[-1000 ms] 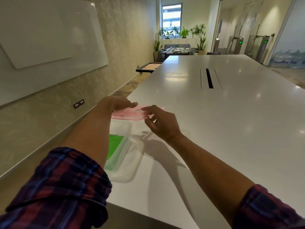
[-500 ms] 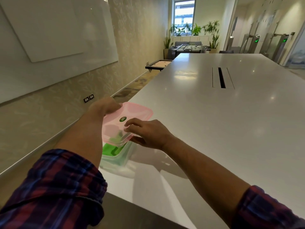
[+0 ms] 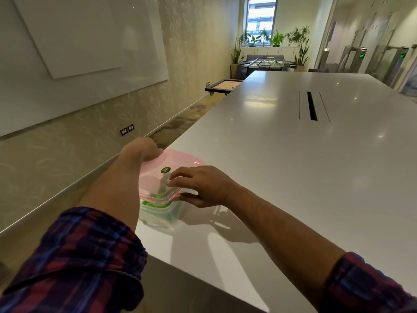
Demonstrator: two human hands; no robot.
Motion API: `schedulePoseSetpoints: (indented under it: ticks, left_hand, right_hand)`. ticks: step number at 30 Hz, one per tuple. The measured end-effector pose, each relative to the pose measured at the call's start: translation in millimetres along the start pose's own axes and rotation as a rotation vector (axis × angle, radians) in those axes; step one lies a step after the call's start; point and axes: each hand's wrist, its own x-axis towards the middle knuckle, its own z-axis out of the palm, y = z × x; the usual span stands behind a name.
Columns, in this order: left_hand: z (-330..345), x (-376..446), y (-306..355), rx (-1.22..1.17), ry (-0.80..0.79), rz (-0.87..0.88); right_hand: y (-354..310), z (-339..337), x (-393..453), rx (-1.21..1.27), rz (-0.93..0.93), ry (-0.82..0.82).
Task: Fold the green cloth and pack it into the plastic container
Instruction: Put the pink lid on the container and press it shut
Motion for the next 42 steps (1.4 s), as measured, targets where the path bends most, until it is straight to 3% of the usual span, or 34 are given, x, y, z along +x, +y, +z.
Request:
schedulePoseSetpoints:
  ticks: [12, 24, 37, 42]
  left_hand:
    - [-7.3, 1.9, -15.1, -0.058, 0.043, -0.022]
    - [-6.9, -2.1, -20.1, -0.247, 0.054, -0.094]
    - [-1.0, -8.2, -16.0, -0.452, 0.042, -0.157]
    - [1.6, -2.4, -9.6, -0.387, 0.038, -0.194]
  right_hand:
    - [-4.5, 0.0, 2.9, -0.011, -0.109, -0.100]
    - [-12.1, -1.5, 17.6, 0.110, 0.117, -0.324]
    - [-20.6, 2.1, 24.7, 0.244, 0.259, -0.399]
    - [-24.3, 3.8, 26.8, 0.257, 0.302, -0.394]
